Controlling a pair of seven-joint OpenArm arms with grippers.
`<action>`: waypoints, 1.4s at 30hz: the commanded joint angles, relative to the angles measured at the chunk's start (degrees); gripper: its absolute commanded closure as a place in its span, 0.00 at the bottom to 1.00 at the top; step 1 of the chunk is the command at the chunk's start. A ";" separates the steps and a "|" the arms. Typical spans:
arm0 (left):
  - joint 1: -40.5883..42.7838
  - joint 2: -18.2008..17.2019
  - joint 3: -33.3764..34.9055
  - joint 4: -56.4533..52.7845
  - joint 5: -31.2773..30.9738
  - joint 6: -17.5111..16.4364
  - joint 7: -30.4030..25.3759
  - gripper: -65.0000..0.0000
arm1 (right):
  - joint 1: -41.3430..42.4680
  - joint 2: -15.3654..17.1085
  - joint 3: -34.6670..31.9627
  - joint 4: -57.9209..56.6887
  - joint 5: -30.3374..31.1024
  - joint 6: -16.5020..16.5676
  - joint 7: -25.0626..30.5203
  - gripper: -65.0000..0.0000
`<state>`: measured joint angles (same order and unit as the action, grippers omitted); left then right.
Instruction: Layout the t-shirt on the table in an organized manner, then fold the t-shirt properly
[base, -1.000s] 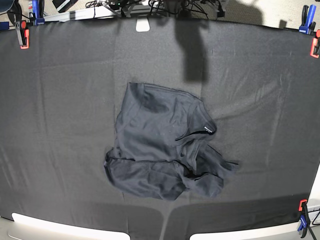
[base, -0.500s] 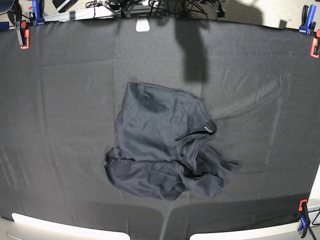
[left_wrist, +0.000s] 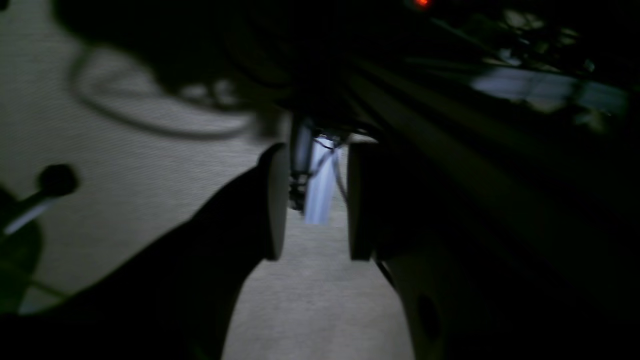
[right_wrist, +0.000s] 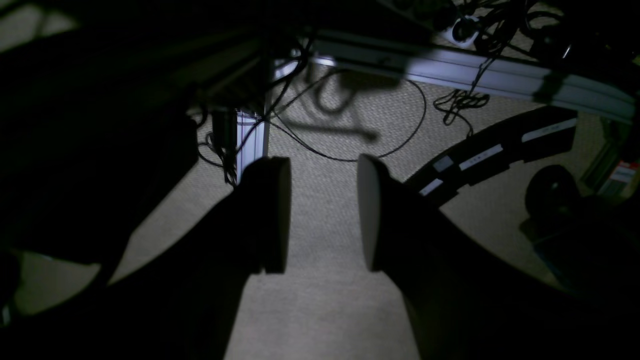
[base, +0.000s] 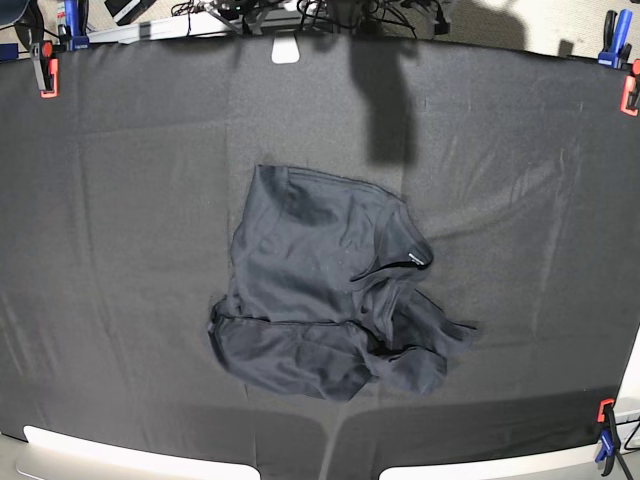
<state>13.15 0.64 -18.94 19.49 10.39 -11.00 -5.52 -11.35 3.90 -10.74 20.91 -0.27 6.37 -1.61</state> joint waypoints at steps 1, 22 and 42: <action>2.23 0.17 0.48 2.23 -0.04 -1.25 -0.04 0.72 | -1.40 0.76 0.04 1.27 -0.17 0.20 0.02 0.66; 37.18 -8.20 10.73 59.98 -18.21 -2.21 16.65 0.72 | -43.78 24.65 0.07 65.75 20.06 4.70 -4.48 0.66; 36.96 -18.93 10.64 95.80 -14.21 5.62 24.02 0.72 | -42.93 29.73 18.64 111.14 28.20 4.76 -21.27 0.66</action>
<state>49.41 -17.96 -8.16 114.34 -3.90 -5.93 19.14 -53.98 33.19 7.62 131.07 27.44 10.92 -24.18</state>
